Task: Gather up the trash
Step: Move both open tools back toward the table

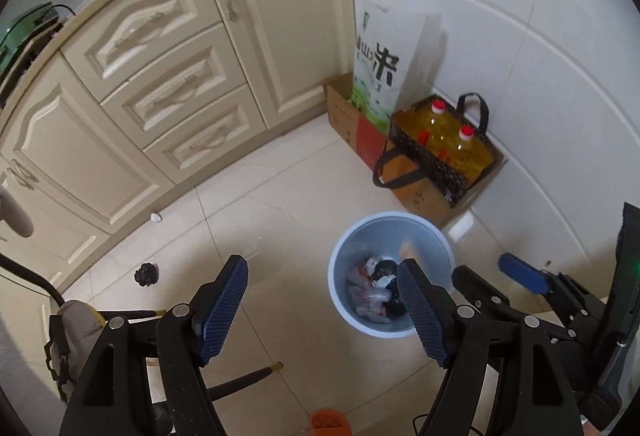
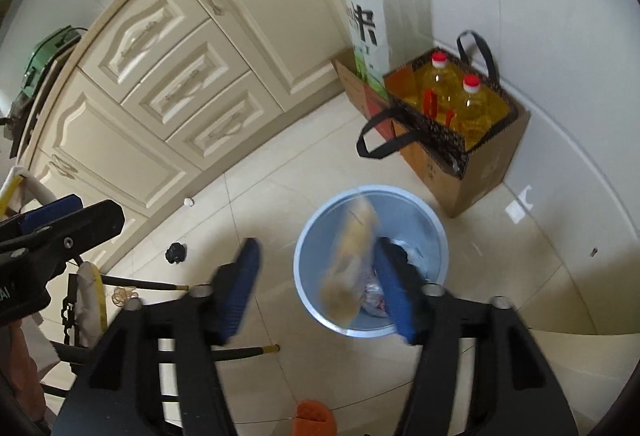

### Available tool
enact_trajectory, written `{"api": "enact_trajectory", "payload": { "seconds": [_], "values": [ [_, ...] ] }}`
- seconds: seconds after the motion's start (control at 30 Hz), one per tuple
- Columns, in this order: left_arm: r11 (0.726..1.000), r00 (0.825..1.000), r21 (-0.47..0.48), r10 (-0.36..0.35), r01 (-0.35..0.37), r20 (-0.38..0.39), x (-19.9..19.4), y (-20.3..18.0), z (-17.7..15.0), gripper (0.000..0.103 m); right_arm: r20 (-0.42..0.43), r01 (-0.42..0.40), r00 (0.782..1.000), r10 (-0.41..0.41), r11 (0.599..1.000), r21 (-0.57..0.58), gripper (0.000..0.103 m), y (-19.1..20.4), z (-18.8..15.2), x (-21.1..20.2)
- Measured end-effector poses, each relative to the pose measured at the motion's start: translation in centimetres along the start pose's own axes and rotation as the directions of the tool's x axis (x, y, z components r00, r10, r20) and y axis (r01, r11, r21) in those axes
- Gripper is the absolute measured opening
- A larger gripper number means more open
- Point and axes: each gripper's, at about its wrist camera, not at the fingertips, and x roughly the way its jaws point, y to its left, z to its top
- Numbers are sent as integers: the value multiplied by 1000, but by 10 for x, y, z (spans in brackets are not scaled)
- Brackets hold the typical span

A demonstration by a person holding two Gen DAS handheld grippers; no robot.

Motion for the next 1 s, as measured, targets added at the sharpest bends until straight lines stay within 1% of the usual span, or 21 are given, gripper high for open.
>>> {"api": "enact_trajectory", "payload": {
  "seconds": [0.1, 0.17, 0.23, 0.3, 0.37, 0.43, 0.47, 0.53, 0.57, 0.63, 0.67, 0.7, 0.73, 0.8, 0.87, 1.0],
  "values": [
    [1000, 1000, -28, -10, 10, 15, -29, 11, -4, 74, 27, 16, 1000, -16, 1000, -19, 66, 15, 1, -24],
    [999, 999, -43, -17, 19, 37, -55, 19, -10, 74, 44, 28, 999, -26, 999, -33, 68, 28, 1, -45],
    [998, 998, -55, -25, 28, 64, -83, 27, -18, 74, 64, 38, 997, -35, 997, -60, 72, 46, 0, -67],
    [997, 994, -61, -38, 45, 106, -118, 36, -30, 74, 92, 43, 995, -35, 996, -84, 74, 63, 0, -89],
    [996, 986, -72, -39, 52, 164, -160, 50, -45, 75, 131, 46, 991, -30, 992, -120, 78, 88, 0, -118],
    [995, 976, -79, -49, 67, 210, -196, 67, -61, 79, 179, 39, 984, -9, 985, -165, 83, 118, 0, -149],
    [994, 968, -88, -42, 66, 248, -221, 79, -70, 83, 197, 40, 980, -3, 982, -185, 84, 132, -1, -162],
    [994, 954, -100, -17, 49, 299, -257, 98, -89, 86, 235, 35, 972, 21, 973, -230, 87, 164, -4, -188],
    [993, 943, -113, 7, 32, 333, -281, 114, -100, 87, 253, 29, 967, 38, 966, -257, 87, 183, -5, -202],
    [992, 928, -125, 17, 33, 372, -310, 137, -120, 89, 277, 23, 959, 65, 953, -303, 94, 219, -10, -223],
    [989, 917, -144, 37, 22, 398, -329, 157, -133, 92, 287, 20, 955, 78, 945, -326, 95, 235, -13, -231],
    [987, 909, -160, 54, 14, 414, -337, 166, -142, 94, 294, 16, 951, 93, 937, -349, 95, 251, -17, -237],
    [984, 898, -180, 85, -6, 433, -352, 186, -156, 95, 292, 3, 949, 117, 925, -380, 95, 273, -21, -244],
    [976, 886, -212, 133, -41, 444, -362, 212, -178, 98, 287, -14, 946, 149, 905, -425, 95, 305, -28, -249],
    [962, 875, -262, 189, -74, 446, -370, 250, -202, 98, 283, -4, 945, 161, 876, -483, 97, 343, -36, -248],
    [933, 863, -334, 273, -131, 425, -365, 311, -243, 98, 229, -41, 952, 202, 828, -559, 98, 404, -47, -230]
  ]
}}
